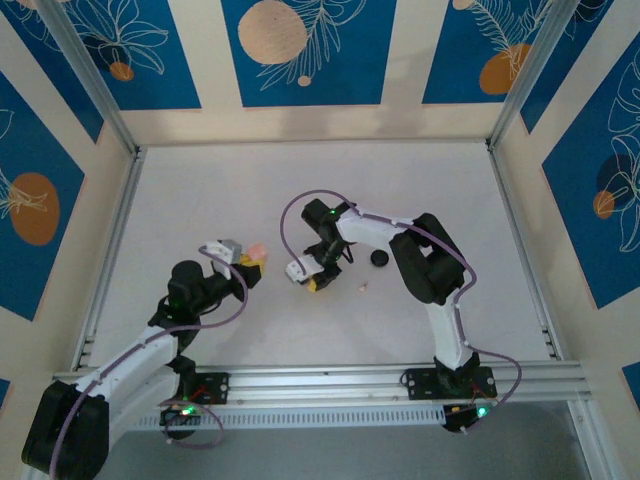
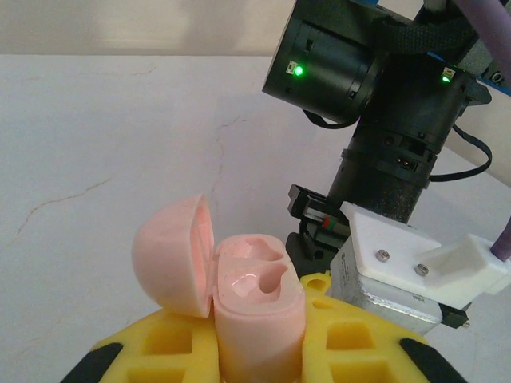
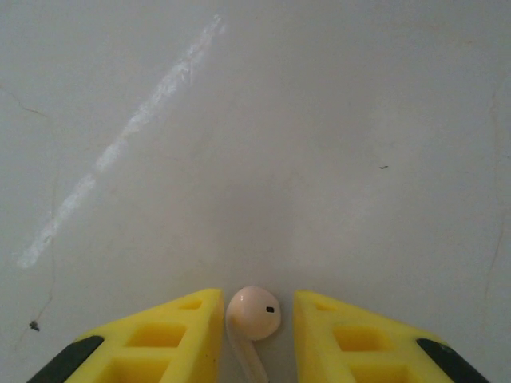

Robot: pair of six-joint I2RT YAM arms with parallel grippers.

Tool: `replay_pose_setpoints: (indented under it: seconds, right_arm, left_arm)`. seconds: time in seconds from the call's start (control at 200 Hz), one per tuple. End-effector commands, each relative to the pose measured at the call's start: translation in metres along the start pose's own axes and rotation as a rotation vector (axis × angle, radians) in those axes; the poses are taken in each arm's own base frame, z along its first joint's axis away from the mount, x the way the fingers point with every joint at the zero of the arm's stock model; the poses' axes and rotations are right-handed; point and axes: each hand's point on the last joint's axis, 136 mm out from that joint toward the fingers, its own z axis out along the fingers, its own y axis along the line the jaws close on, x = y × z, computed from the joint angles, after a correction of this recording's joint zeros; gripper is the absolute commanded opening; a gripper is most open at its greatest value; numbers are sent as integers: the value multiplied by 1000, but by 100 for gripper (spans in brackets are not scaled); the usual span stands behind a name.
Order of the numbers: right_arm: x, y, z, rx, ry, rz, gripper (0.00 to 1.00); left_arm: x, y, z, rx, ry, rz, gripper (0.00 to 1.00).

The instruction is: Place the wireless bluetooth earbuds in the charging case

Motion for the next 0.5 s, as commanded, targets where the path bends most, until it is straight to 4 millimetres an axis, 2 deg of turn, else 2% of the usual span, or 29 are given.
replay_pose_setpoints:
  seconds: [0.0,0.24,0.495]
  right_arm:
    - [2,4,8,-39,2,6,29]
    - [3,4,11,-50,5,20,29]
    - [2,2,8,-43,2,31,22]
  left_arm:
    - [-3,-1,-1,13,-5,-4,19]
    - [-3,-1,-1,15,-3,-3,19]
    - [-2,-1,-1,17,8,4,19]
